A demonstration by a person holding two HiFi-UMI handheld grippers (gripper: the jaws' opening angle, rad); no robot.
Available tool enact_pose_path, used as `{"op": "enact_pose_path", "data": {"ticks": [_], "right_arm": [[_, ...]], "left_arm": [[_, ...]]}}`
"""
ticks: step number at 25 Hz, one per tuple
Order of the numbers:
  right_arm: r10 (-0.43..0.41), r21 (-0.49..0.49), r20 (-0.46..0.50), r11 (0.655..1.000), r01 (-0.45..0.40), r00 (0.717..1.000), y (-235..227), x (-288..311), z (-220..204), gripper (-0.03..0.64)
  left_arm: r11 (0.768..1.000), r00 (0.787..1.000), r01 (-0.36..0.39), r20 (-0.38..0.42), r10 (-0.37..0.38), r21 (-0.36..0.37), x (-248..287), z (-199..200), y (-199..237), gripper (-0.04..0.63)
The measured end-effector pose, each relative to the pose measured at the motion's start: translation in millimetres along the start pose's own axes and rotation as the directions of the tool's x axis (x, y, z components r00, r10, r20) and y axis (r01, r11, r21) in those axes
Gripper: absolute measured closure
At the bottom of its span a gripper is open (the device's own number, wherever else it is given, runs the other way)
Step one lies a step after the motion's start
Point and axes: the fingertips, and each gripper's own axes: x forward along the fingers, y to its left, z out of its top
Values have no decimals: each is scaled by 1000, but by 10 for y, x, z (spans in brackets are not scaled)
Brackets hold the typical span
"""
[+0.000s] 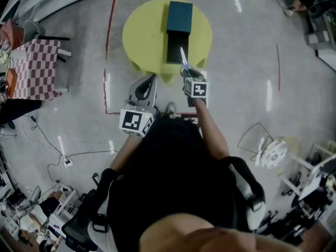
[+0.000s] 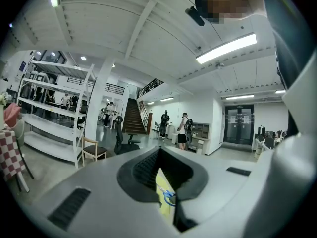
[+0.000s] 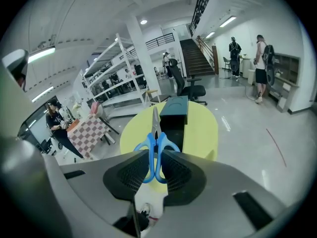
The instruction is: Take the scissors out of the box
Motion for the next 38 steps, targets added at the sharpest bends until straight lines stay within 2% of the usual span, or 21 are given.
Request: {"op": "enact_pose_path", "data": {"ticks": [10, 17, 21, 27, 31, 38], "right_arm": [[1, 42, 96, 999, -5, 995, 320, -432, 123, 537], [-10, 60, 199, 998, -2, 980, 723, -851, 347, 537], [0, 55, 287, 998, -17, 958, 1021, -1177, 504, 537], [7, 32, 445, 999, -24, 896, 1329, -1754, 739, 535], [19, 5, 511, 1000, -25, 859, 1493, -2008, 850, 535], [13, -9, 528, 1000, -10, 849, 1529, -2083, 838, 536]], "left_arm": [[996, 996, 87, 8, -87, -16, -75, 18, 43, 598], [992, 992, 125, 20, -125, -25, -205, 21, 217, 598], [989, 990, 140, 12, -140, -39, -283, -36, 355, 598], [986, 987, 162, 11, -161, -40, -325, -49, 381, 598], [985, 986, 165, 11, -164, -45, -345, -45, 434, 598], [985, 986, 165, 20, -165, -44, -334, 4, 435, 598]]}}
